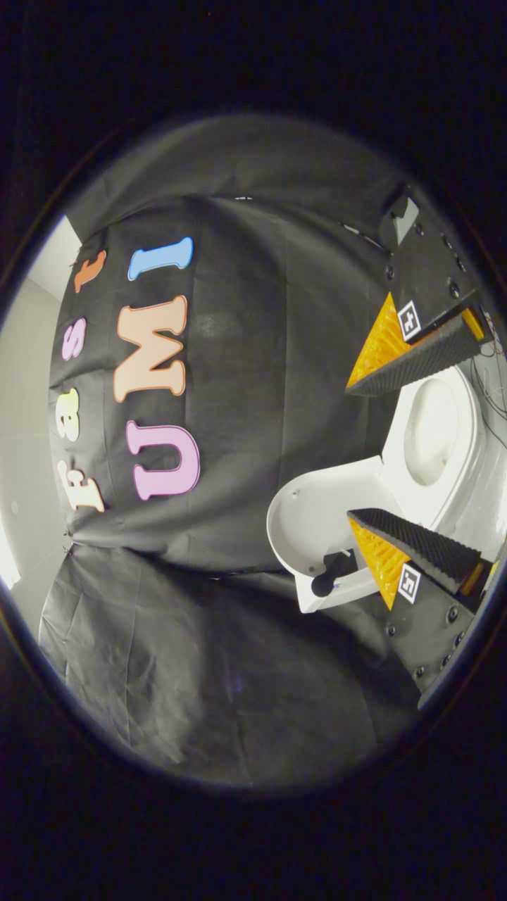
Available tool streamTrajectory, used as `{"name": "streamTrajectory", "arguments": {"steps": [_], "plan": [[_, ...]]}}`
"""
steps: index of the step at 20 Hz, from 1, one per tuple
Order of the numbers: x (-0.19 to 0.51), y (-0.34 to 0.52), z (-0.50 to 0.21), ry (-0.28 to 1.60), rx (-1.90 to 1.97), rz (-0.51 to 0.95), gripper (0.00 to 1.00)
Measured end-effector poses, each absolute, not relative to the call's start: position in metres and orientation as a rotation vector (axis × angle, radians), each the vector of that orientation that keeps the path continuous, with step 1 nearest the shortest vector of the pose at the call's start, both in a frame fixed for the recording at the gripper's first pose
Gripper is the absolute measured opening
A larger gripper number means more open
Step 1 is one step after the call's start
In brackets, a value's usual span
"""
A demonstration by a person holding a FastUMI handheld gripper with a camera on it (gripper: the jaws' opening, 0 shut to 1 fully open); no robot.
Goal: Open the toilet lid.
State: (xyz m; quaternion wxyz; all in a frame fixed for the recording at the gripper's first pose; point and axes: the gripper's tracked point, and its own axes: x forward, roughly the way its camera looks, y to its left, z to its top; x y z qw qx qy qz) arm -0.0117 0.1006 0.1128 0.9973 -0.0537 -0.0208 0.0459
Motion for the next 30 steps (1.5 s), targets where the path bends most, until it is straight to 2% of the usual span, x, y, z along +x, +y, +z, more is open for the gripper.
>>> {"name": "streamTrajectory", "arguments": {"steps": [10,20,24,30], "plan": [[-0.02,0.051,0.1,-0.058,-0.027,0.013,0.99],[-0.018,0.002,0.057,-0.006,0.026,-0.085,0.95],[-0.024,-0.034,0.05,-0.003,0.058,-0.183,0.96],[-0.028,-0.047,0.055,-0.052,0.058,-0.244,0.95]]}}
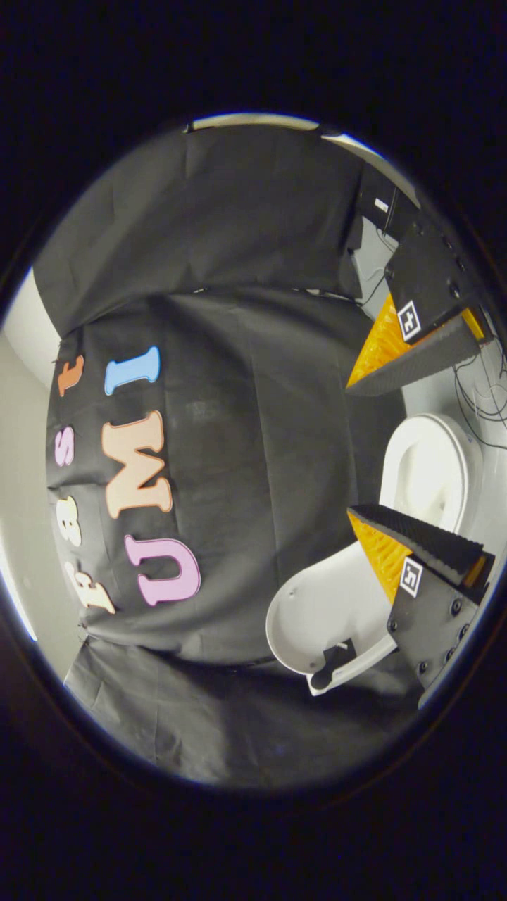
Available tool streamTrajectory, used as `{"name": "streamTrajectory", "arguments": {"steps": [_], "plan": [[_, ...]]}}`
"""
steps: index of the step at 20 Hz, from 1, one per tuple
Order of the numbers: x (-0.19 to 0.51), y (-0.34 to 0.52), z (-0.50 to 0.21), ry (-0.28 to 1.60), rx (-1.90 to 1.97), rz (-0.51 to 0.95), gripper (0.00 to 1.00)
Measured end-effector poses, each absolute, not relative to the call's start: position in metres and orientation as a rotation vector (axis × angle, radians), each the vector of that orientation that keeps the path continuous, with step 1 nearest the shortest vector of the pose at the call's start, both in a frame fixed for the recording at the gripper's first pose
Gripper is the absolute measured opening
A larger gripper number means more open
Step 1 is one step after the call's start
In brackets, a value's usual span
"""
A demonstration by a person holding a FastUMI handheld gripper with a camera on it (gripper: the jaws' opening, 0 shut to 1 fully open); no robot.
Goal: Open the toilet lid.
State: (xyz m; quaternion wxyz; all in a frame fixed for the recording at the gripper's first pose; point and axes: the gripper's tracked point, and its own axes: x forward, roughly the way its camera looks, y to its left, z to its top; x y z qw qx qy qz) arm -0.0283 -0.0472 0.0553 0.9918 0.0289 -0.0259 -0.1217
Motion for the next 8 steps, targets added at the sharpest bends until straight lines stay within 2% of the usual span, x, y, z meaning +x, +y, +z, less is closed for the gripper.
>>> {"name": "streamTrajectory", "arguments": {"steps": [8], "plan": [[-0.028,-0.06,0.054,-0.037,0.037,-0.284,0.95]]}}
